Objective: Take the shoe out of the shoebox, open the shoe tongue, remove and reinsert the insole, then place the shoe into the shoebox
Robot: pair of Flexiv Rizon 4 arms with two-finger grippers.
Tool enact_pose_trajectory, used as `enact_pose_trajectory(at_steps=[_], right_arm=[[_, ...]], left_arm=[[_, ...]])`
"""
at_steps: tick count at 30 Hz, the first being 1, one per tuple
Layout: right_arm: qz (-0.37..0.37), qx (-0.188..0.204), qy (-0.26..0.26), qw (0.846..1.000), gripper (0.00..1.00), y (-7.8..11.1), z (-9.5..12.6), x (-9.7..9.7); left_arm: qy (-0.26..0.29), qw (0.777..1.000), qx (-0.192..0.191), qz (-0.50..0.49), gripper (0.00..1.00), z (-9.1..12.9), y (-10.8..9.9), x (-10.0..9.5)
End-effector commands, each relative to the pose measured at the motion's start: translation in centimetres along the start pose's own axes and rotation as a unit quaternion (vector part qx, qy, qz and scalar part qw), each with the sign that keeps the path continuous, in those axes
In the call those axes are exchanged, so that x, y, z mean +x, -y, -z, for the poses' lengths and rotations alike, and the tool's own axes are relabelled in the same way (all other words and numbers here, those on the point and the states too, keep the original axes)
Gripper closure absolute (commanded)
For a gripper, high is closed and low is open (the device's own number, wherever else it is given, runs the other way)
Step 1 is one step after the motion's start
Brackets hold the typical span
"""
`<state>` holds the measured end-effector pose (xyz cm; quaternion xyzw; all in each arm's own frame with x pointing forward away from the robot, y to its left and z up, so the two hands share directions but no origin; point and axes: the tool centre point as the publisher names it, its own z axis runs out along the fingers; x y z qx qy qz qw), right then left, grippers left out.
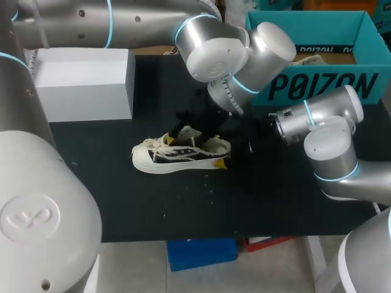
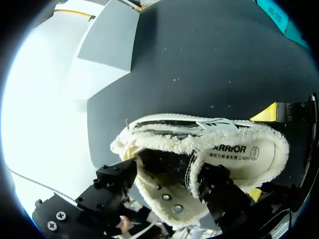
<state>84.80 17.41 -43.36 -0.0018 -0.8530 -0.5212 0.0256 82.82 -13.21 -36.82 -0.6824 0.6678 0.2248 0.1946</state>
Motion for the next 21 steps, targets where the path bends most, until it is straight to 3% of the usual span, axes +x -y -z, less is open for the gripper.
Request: enact_pose_trajectory(at_steps=[1, 8, 21], right_arm=[[-0.001, 0.000, 0.000, 1.000, 1.00, 0.4, -0.6, -0.2], [-0.001, 0.000, 0.000, 1.000, 1.00, 0.4, -0.6, -0.2], [-0.001, 0.000, 0.000, 1.000, 1.00, 0.4, -0.6, -0.2]], left_arm=[[0.001, 1.000, 0.005, -0.001, 1.00, -0.1, -0.1, -0.1], [-0.006, 1.000, 0.009, -0.004, 1.00, -0.1, 0.1, -0.6], [-0.059, 0.998, 0.035, 0.009, 1.00, 2.5, 1.1, -1.5]])
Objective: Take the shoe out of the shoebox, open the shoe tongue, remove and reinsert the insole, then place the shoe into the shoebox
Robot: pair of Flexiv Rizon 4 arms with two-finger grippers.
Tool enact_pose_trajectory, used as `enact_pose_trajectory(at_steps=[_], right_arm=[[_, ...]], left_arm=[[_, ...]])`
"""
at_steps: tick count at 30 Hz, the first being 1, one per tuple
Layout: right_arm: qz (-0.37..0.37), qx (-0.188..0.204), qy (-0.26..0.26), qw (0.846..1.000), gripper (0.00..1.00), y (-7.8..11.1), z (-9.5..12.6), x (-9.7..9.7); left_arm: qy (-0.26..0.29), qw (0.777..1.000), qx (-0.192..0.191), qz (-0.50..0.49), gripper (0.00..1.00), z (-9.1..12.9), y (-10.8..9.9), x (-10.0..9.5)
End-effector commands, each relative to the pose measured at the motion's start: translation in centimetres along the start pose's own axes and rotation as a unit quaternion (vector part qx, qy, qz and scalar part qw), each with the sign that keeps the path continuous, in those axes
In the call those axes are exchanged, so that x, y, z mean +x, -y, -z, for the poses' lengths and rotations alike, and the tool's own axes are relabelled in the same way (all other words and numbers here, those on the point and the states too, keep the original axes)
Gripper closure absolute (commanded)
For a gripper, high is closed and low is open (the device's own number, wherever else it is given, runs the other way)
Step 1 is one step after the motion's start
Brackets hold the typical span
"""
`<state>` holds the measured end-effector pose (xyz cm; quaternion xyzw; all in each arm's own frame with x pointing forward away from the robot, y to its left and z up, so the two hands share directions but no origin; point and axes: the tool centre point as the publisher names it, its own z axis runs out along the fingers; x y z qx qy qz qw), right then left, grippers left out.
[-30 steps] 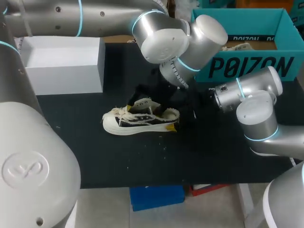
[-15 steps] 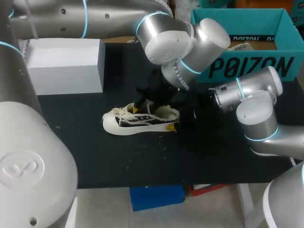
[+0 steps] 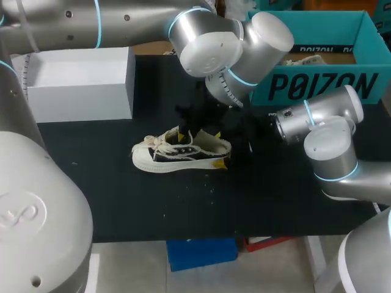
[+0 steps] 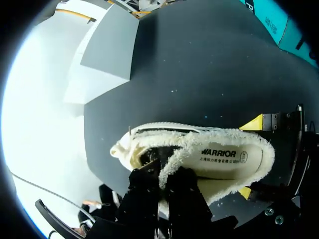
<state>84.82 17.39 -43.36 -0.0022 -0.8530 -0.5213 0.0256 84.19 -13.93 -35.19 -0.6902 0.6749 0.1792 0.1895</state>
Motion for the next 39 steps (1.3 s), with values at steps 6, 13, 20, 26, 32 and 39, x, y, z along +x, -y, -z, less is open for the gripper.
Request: enact_pose_trajectory(at_steps=[6, 13, 20, 26, 32, 39], right_arm=[[0.000, 0.000, -0.001, 1.000, 1.00, 0.4, -0.6, -0.2], [0.000, 0.000, -0.001, 1.000, 1.00, 0.4, -0.6, -0.2], [0.000, 0.000, -0.001, 1.000, 1.00, 0.4, -0.6, -0.2], [0.000, 0.000, -0.001, 1.000, 1.00, 0.4, -0.6, -0.2], [0.000, 0.000, -0.001, 1.000, 1.00, 0.4, -0.6, -0.2], [0.000, 0.000, -0.001, 1.000, 1.00, 0.4, -0.6, -0.2]], left_arm=[[-0.046, 0.998, 0.024, 0.017, 1.00, 1.4, -0.2, -1.9], [-0.081, 0.995, 0.043, 0.041, 1.00, 0.7, -0.8, -2.8], [-0.127, 0.986, 0.056, 0.094, 1.00, -0.8, -1.1, -3.6], [-0.176, 0.975, 0.040, 0.129, 1.00, -1.1, -0.9, -5.0], [-0.216, 0.966, 0.026, 0.140, 1.00, -2.0, -1.1, -5.7], [-0.263, 0.953, -0.015, 0.148, 1.00, -4.0, -1.6, -5.9]])
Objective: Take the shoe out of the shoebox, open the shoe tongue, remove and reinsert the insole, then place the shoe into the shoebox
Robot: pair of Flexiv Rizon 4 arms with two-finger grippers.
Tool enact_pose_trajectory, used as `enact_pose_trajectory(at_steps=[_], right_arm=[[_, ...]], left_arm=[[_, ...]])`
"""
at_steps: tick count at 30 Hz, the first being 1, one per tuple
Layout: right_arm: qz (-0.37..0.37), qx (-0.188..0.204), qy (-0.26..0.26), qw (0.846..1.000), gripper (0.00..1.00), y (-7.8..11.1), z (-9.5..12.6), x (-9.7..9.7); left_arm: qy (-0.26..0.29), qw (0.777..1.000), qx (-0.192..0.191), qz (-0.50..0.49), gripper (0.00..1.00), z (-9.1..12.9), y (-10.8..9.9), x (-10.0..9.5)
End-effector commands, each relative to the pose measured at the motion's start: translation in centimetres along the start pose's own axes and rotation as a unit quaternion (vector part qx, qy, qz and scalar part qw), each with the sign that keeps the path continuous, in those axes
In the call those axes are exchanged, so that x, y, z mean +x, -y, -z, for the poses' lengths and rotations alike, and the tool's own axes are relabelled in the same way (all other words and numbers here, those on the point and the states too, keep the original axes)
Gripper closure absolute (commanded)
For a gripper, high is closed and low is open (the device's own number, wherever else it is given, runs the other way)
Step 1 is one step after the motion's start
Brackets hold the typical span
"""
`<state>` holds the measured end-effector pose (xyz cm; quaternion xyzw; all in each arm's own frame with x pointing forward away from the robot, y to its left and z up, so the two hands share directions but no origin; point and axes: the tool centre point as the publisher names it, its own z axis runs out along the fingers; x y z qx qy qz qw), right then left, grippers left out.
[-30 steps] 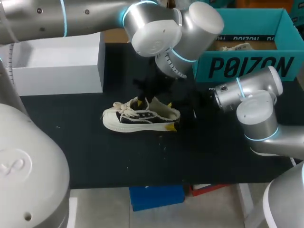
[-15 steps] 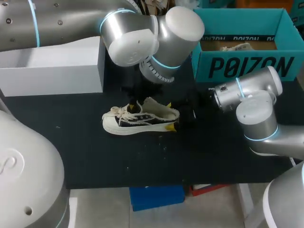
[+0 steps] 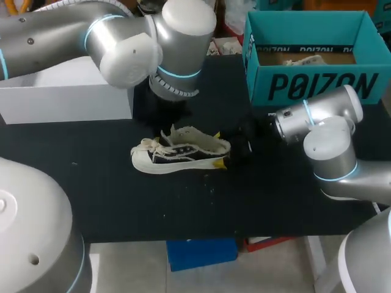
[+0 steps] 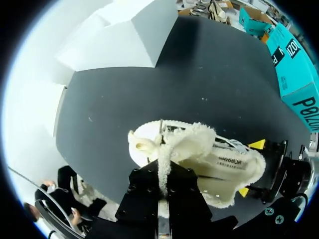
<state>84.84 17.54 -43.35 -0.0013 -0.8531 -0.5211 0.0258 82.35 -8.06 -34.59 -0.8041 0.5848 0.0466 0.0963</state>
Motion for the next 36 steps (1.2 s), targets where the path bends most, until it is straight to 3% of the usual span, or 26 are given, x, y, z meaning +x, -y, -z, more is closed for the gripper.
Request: enact_pose_trajectory(at_steps=[1, 6, 15, 16, 18, 20, 27, 30, 35, 36], right_arm=[[-0.001, 0.000, 0.000, 1.000, 1.00, 0.4, -0.5, -0.2], [-0.001, 0.000, 0.000, 1.000, 1.00, 0.4, -0.5, -0.2], [-0.001, 0.000, 0.000, 1.000, 1.00, 0.4, -0.5, -0.2], [-0.001, 0.000, 0.000, 1.000, 1.00, 0.4, -0.5, -0.2], [-0.001, 0.000, 0.000, 1.000, 1.00, 0.4, -0.5, -0.2], [-0.001, 0.000, 0.000, 1.000, 1.00, 0.4, -0.5, -0.2], [-0.001, 0.000, 0.000, 1.000, 1.00, 0.4, -0.5, -0.2], [-0.001, 0.000, 0.000, 1.000, 1.00, 0.4, -0.5, -0.2], [-0.001, 0.000, 0.000, 1.000, 1.00, 0.4, -0.5, -0.2], [-0.001, 0.000, 0.000, 1.000, 1.00, 0.4, -0.5, -0.2]], left_arm=[[-0.112, 0.993, -0.021, 0.003, 1.00, -1.7, 0.3, -1.0], [-0.141, 0.989, -0.041, 0.004, 1.00, -2.7, 0.4, -1.5], [-0.154, 0.987, -0.031, -0.010, 1.00, -3.3, 0.3, -1.5], [-0.155, 0.987, -0.030, -0.012, 0.82, -3.3, 0.4, -1.5], [-0.162, 0.986, -0.027, -0.020, 0.22, -3.2, 0.4, -1.4], [-0.173, 0.984, -0.029, -0.029, 0.00, -2.7, 0.5, -1.4], [-0.250, 0.959, -0.020, -0.128, 0.00, 0.3, 0.9, -1.8], [-0.287, 0.934, -0.033, -0.209, 0.00, 2.1, 1.3, -1.9], [-0.301, 0.871, -0.036, -0.387, 0.00, 4.4, 1.2, -1.1], [-0.300, 0.858, -0.041, -0.415, 0.24, 4.7, 1.3, -0.7]])
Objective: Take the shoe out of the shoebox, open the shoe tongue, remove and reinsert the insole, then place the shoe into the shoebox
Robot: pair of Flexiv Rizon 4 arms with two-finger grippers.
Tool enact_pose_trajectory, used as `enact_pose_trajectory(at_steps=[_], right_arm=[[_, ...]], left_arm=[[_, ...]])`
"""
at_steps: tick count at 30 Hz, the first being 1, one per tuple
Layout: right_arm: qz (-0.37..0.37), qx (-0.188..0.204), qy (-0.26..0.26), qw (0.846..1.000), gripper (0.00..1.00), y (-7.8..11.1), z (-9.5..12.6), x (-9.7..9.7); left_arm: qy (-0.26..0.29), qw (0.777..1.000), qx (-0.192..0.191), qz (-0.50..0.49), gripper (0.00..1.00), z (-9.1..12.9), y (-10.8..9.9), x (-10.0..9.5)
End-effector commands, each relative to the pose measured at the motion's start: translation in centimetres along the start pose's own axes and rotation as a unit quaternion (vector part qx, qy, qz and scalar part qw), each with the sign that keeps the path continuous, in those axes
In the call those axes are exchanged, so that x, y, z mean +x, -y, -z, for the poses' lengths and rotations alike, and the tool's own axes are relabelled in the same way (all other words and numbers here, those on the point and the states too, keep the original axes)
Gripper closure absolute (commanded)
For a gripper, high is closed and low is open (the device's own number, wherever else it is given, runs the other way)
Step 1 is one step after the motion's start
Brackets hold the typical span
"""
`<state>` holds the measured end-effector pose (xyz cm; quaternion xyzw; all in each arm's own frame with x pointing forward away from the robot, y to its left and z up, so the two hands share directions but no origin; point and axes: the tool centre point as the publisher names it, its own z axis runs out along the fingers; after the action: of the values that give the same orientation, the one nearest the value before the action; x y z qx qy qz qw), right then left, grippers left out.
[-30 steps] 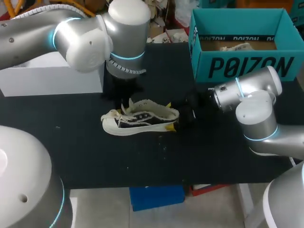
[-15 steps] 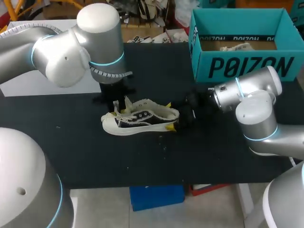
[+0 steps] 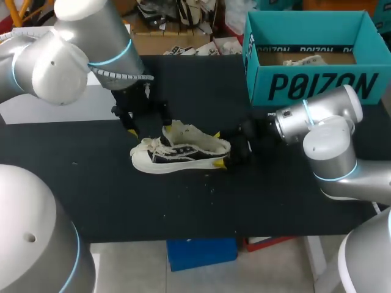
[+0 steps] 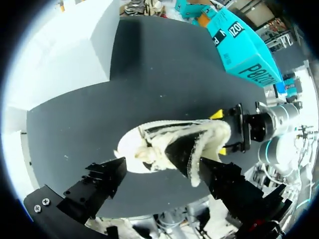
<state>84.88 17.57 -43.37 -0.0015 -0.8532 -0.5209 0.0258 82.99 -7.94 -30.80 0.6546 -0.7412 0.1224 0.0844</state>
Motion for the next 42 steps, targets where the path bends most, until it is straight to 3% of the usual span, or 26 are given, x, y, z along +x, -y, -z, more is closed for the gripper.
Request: enact_pose_trajectory(at_steps=[1, 2, 3, 4, 5, 12, 16, 19, 36, 42], right_arm=[[-0.001, 0.000, 0.000, 1.000, 1.00, 0.4, -0.5, -0.1], [-0.001, 0.000, 0.000, 1.000, 1.00, 0.4, -0.5, -0.1], [-0.001, 0.000, 0.000, 1.000, 1.00, 0.4, -0.5, -0.1], [-0.001, 0.000, 0.000, 1.000, 1.00, 0.4, -0.5, -0.1], [-0.001, 0.000, 0.000, 1.000, 1.00, 0.4, -0.5, -0.1], [-0.001, 0.000, 0.000, 1.000, 1.00, 0.4, -0.5, -0.1], [-0.001, 0.000, 0.000, 1.000, 1.00, 0.4, -0.5, -0.1], [-0.001, 0.000, 0.000, 1.000, 1.00, 0.4, -0.5, -0.1], [-0.001, 0.000, 0.000, 1.000, 1.00, 0.4, -0.5, -0.1], [-0.001, 0.000, 0.000, 1.000, 1.00, 0.4, -0.5, -0.1]], left_arm=[[-0.069, 0.965, -0.066, -0.242, 0.58, 1.1, 0.5, 0.7], [-0.071, 0.957, -0.075, -0.273, 0.87, 1.1, 0.8, 1.1], [-0.069, 0.950, -0.074, -0.294, 1.00, 1.0, 1.1, 1.7], [-0.070, 0.943, -0.085, -0.313, 0.89, 0.8, 1.5, 2.3], [-0.072, 0.936, -0.096, -0.332, 1.00, 0.6, 1.9, 2.8], [-0.076, 0.887, -0.148, -0.431, 1.00, -1.2, 3.8, 6.4], [-0.069, 0.877, -0.142, -0.454, 1.00, -1.9, 4.3, 8.1], [-0.058, 0.883, -0.103, -0.454, 1.00, -2.4, 4.5, 8.8], [-0.058, 0.883, -0.103, -0.454, 1.00, -2.4, 4.5, 8.8], [-0.120, 0.809, -0.097, -0.567, 1.00, -2.7, 4.0, 7.7]])
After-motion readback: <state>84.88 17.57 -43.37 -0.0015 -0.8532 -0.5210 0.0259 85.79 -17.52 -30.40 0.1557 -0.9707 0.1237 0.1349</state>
